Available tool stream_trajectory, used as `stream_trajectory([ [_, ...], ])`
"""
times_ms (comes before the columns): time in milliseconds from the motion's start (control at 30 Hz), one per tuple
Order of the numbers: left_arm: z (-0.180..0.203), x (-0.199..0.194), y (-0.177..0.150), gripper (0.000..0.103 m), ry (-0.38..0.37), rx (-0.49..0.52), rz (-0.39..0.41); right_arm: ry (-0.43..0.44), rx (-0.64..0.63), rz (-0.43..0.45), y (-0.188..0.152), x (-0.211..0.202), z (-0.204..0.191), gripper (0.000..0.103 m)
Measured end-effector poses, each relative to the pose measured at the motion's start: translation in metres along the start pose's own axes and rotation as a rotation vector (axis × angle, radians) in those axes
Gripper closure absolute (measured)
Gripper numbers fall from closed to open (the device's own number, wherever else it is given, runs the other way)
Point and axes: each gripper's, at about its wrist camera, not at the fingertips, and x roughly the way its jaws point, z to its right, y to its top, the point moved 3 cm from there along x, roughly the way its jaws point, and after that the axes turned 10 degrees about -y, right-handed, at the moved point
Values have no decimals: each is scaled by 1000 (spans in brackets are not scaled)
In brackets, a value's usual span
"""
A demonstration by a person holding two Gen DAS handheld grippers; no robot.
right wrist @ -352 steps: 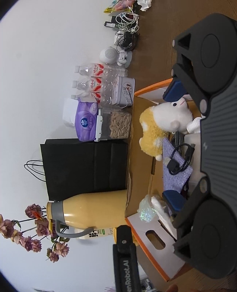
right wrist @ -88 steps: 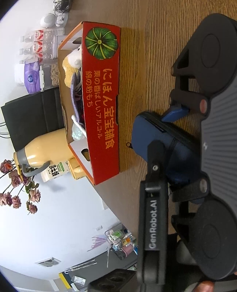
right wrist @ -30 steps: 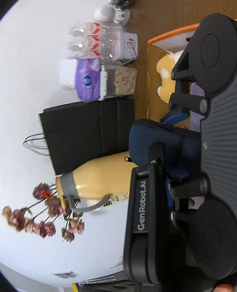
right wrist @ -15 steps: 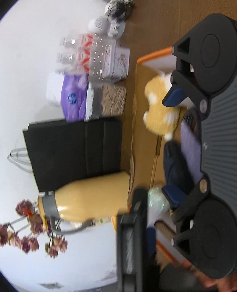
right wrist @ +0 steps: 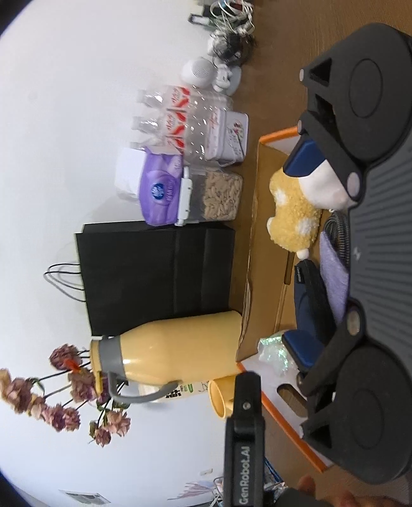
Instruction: Organize objects
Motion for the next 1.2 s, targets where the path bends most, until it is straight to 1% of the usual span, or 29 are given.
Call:
stream_trajectory([
  [67, 3, -16, -4, 0, 2, 26, 18, -23, -14, 21, -3, -17, -1, 0],
  [300, 12, -72, -23, 0, 19, 97, 29, -22, 6, 36, -22, -75, -1, 0],
  [433, 19, -100, -40, 0, 26, 138, 20, -24, 20, 32, -37, -104, -1, 0],
  [533, 22, -114, -55, 0, 25, 145, -3, -22, 28, 19, -49, -119, -1, 0],
  [700, 25, -128, -79, 0, 25, 137, -40, -28, 37, -2, -64, -137, -1, 0],
  [800, 24, -135, -88, 0, 30, 130, -51, -30, 35, -15, -70, -145, -2, 0],
  [967, 24, -141, -96, 0, 36, 123, -59, -30, 33, -15, -74, -154, -3, 0],
  [1200, 26, -145, -99, 0, 31, 119, -57, -33, 31, -7, -75, -161, -3, 0],
])
